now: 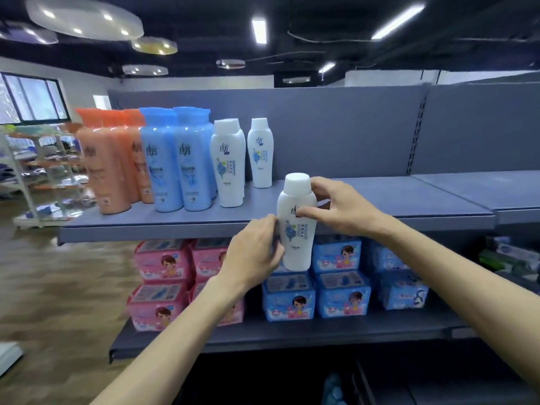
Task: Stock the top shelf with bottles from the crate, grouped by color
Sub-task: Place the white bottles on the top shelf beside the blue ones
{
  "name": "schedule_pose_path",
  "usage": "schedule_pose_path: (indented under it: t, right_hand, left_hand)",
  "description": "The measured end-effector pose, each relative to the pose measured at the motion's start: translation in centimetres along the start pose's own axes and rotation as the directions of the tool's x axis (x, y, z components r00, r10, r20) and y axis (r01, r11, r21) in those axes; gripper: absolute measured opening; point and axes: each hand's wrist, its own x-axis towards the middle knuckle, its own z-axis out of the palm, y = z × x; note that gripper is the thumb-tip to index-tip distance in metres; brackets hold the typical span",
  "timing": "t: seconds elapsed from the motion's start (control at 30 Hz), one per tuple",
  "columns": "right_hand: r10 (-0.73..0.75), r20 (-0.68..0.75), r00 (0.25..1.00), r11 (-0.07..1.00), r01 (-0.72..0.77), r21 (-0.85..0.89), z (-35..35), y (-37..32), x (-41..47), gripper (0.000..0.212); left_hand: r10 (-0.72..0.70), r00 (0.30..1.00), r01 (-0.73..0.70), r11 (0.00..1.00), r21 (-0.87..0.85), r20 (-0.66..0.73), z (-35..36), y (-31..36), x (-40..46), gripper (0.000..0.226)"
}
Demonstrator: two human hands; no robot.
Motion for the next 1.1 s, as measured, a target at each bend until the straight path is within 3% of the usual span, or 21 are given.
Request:
schedule_pose_path:
  t: [0.27, 0.4, 0.5, 0.7, 0.83, 1.1]
  right_hand:
    - [-0.058, -0.029, 0.998, 0.996, 0.06, 0.068, -4.2, -3.7, 5.0, 0.041]
    - [-0.09, -0.051, 0.995, 0.996, 0.09, 0.001, -5.0, -4.4, 7.0, 0.044]
    - [-0.048, -0.047, 0.998, 0.999, 0.048, -0.004, -4.4, -3.5, 8.2, 0.043]
    - [0.088, -0.098, 0.991, 0.984, -0.071, 0.163, -1.8, -0.8, 8.5, 0.049]
    - [0.112, -0.012, 0.994, 0.992, -0.112, -0.062, 0.3, 0.6, 6.7, 0.069]
    - [0.164, -0.089, 0.982, 0.981, -0.172, -0.09, 2.3, 2.2, 5.9, 0.069]
  left_hand:
    - [0.053, 0.99, -0.046, 0.998, 0.049, -0.133, -4.5, -0.4, 6.0, 0.019]
    - [0.059, 0.988, -0.045, 0.994, 0.097, -0.14, -5.7, -0.8, 7.9, 0.022]
    - [0.05, 0.994, -0.035, 0.987, 0.157, -0.099, -5.7, -1.4, 8.5, 0.028]
    - [0.012, 1.0, -0.006, 0.975, 0.224, -0.023, -4.5, -2.8, 8.2, 0.042]
    - [-0.049, 0.998, 0.059, 0.951, 0.305, -0.041, -4.0, -4.1, 7.9, 0.042]
    - [-0.057, 0.998, 0.061, 0.945, 0.322, -0.02, -2.8, -5.2, 8.8, 0.033]
